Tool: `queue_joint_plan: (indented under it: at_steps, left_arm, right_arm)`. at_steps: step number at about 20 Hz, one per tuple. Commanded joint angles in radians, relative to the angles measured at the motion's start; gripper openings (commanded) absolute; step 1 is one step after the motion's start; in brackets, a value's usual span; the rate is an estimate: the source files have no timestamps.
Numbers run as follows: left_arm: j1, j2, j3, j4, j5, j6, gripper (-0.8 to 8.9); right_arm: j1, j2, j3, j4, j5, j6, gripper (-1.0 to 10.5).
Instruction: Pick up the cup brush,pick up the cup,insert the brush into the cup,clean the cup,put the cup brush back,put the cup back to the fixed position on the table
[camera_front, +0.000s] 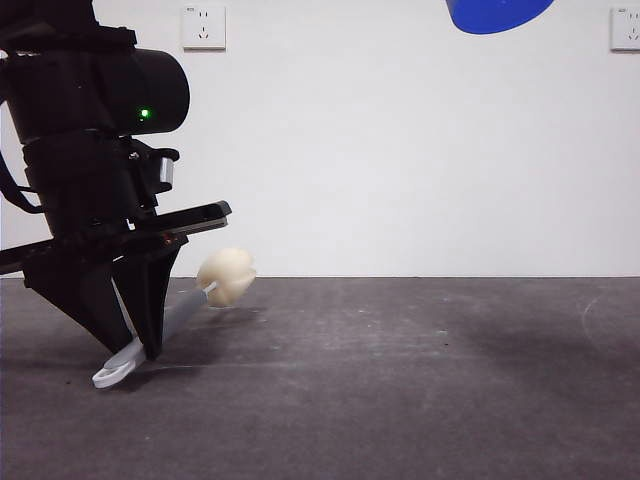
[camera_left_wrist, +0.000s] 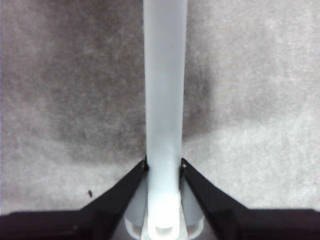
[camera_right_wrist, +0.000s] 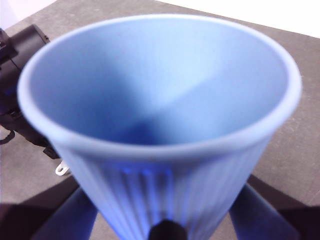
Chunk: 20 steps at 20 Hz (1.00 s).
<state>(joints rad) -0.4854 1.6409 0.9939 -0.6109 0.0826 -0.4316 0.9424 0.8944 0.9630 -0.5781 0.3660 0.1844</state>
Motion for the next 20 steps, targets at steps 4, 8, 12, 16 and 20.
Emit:
queue_joint_plan:
  at_steps: [4,8,12,16,20]
  left_arm:
    - [0.001,0.045,-0.006,0.0,0.005,-0.011,-0.09]
    - [0.0,0.06,-0.006,-0.003,0.003,-0.011,-0.09]
    - [0.0,0.06,-0.006,-0.011,0.011,-0.012,0.35]
    - [0.001,0.06,-0.005,-0.019,0.088,-0.01,4.42]
    - [0.001,0.048,-0.005,-0.019,0.103,0.014,4.45]
  right_arm:
    - [0.001,-0.001,0.001,0.008,-0.002,0.011,-0.1]
    - [0.001,-0.001,0.001,-0.003,-0.002,0.011,-0.1]
    - [0.001,-0.001,0.001,-0.037,-0.002,0.011,-0.1]
    - [0.001,-0.001,0.001,-0.037,-0.002,0.01,-0.1]
    - [0.001,-0.001,0.001,-0.03,-0.002,0.01,-0.1]
